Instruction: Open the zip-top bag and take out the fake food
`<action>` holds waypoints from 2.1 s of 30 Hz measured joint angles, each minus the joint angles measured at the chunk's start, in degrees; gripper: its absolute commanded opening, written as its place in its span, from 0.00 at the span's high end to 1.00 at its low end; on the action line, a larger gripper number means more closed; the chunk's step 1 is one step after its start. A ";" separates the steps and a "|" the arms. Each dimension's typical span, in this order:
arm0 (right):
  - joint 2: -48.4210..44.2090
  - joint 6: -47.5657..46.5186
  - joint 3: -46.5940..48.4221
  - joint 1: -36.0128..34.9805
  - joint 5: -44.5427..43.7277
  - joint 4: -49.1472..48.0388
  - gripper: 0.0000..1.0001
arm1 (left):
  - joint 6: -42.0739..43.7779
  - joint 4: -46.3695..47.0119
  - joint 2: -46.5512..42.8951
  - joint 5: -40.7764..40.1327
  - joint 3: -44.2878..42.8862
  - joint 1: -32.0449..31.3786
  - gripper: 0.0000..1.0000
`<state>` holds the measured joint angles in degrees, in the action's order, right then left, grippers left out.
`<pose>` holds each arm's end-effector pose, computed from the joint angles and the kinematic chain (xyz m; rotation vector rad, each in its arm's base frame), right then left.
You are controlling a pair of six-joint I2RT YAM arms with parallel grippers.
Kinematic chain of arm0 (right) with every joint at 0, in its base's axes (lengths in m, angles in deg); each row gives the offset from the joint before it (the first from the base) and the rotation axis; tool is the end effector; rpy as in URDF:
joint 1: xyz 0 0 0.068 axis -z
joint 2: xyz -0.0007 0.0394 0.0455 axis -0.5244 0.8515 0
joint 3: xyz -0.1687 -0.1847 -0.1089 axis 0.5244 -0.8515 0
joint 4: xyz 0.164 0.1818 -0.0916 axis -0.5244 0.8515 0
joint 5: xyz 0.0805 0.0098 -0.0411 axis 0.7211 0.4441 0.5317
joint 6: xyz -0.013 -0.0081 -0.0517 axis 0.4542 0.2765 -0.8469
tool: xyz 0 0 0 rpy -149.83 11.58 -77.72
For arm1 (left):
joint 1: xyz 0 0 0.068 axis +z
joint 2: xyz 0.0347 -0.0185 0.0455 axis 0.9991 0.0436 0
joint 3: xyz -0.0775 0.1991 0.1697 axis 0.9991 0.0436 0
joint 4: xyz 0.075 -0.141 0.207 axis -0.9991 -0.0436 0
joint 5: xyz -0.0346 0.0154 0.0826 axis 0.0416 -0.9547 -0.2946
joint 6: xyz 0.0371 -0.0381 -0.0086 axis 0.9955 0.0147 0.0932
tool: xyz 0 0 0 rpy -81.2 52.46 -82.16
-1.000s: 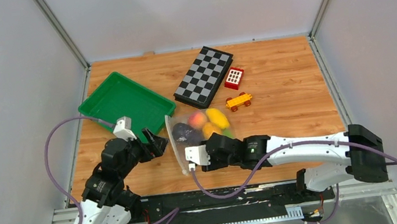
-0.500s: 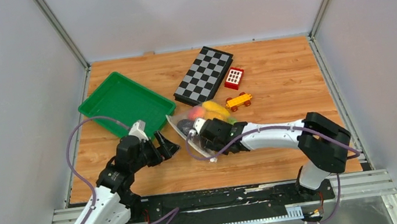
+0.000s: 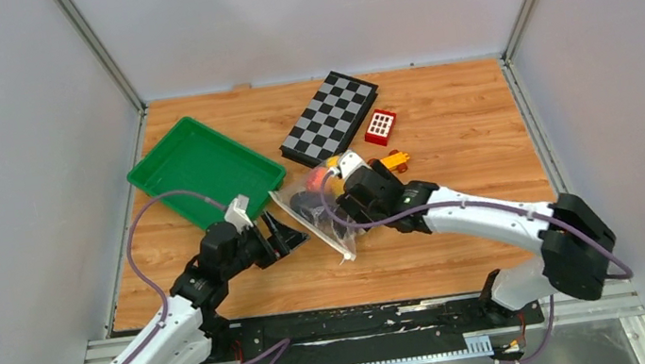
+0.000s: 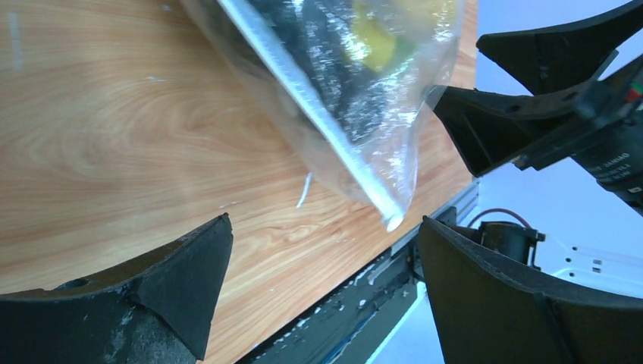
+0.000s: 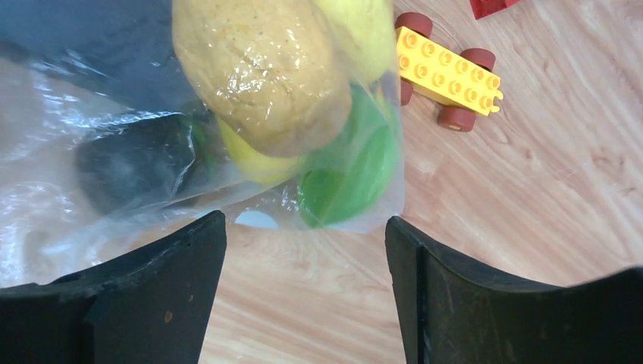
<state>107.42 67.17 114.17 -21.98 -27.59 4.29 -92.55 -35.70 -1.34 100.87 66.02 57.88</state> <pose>0.1867 0.2254 0.2254 -0.9210 2.2120 -0.1945 0.1327 -0.0871 0.1868 -0.3413 2.2405 -1.1773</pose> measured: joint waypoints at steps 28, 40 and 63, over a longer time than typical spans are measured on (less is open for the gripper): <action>-38.40 33.16 -31.41 0.00 20.87 -18.64 0.00 | -13.42 37.66 29.09 -23.87 2.93 -28.89 0.63; -36.41 38.64 -31.98 0.00 21.11 -22.32 0.07 | -14.71 46.03 30.64 -25.62 3.02 -28.92 1.00; -32.30 40.76 -39.08 0.07 36.72 -47.84 0.54 | -21.75 52.37 25.64 -27.78 4.96 -28.92 1.00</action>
<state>75.12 107.93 75.08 -21.91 9.13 -43.56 -114.29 16.67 24.30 73.09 70.98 28.96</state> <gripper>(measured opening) 0.504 0.010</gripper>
